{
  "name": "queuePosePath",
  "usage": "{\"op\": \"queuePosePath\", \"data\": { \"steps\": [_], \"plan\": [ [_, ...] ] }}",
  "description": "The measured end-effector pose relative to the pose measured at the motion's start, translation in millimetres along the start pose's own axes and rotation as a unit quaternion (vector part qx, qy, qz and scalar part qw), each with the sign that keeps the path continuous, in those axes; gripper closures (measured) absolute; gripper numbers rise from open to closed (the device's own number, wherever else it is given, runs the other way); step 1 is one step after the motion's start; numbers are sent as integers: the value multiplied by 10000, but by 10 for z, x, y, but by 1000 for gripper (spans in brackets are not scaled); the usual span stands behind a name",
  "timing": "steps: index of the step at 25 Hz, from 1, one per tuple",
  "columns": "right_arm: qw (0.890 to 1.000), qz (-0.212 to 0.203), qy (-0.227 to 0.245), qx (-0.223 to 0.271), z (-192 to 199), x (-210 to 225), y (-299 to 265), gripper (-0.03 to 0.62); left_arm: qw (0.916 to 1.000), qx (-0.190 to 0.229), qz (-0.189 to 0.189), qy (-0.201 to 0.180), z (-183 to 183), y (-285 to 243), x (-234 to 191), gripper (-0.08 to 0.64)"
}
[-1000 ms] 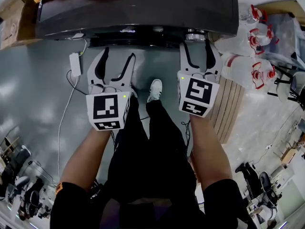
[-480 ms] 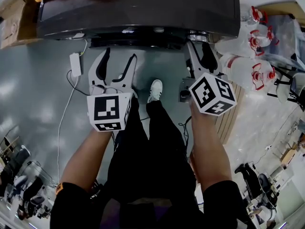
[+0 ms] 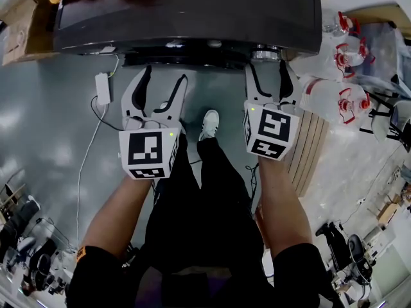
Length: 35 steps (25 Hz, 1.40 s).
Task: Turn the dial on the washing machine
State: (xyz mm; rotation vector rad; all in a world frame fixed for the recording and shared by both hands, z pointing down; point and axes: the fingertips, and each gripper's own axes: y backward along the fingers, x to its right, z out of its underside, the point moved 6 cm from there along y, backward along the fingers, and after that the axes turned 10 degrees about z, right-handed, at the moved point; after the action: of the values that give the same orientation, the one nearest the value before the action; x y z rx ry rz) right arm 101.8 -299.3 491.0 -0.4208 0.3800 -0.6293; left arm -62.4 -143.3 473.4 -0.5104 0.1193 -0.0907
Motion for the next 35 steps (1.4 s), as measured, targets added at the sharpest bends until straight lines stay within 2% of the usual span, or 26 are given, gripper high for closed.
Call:
{"op": "queuePosePath", "data": {
  "steps": [2, 4, 7, 9, 11, 13, 16, 18, 19, 22, 26, 29, 32, 35],
  "plan": [
    [9995, 137, 289, 46, -39, -36, 0, 295, 10000, -7, 2, 8, 10, 13, 9, 282],
    [9991, 207, 371, 86, -60, -44, -14, 296, 10000, -23, 13, -1, 21, 17, 20, 282],
    [9992, 181, 339, 92, -68, -43, -37, 311, 10000, -33, 25, -6, 24, 17, 31, 282],
    [9999, 89, 122, 80, -52, -23, -43, 313, 10000, -28, 33, 3, 23, 18, 32, 283],
    [9994, -79, -342, 53, -36, 15, -47, 314, 10000, -21, 44, 10, 18, 16, 34, 283],
    [9940, -333, -1045, 3, -21, 63, -54, 314, 10000, -17, 52, 25, 8, 9, 40, 284],
    [9726, -755, -2194, -94, 15, 141, -71, 313, 9999, -22, 80, 70, -4, -11, 62, 284],
    [9618, -924, -2573, -126, 26, 165, -85, 313, 9999, -18, 108, 86, -13, -24, 73, 284],
    [9607, -963, -2601, -127, 26, 169, -89, 313, 9999, -15, 120, 83, -21, -29, 76, 284],
    [9718, -901, -2177, -113, 17, 159, -82, 311, 9999, -12, 141, 72, -39, -44, 97, 283],
    [9966, -379, -725, 19, -22, 93, -20, 301, 9999, 17, 148, 41, -67, -50, 122, 283],
    [9997, -69, 178, 151, -88, 14, 13, 301, 9999, 17, 147, 9, -73, -44, 135, 283],
    [9984, 30, 528, 183, -133, -39, -7, 303, 9999, 4, 136, 8, -71, -34, 133, 284],
    [9994, -16, 325, 151, -126, -20, -25, 316, 9999, 14, 126, 18, -72, -26, 121, 284]
  ]
}}
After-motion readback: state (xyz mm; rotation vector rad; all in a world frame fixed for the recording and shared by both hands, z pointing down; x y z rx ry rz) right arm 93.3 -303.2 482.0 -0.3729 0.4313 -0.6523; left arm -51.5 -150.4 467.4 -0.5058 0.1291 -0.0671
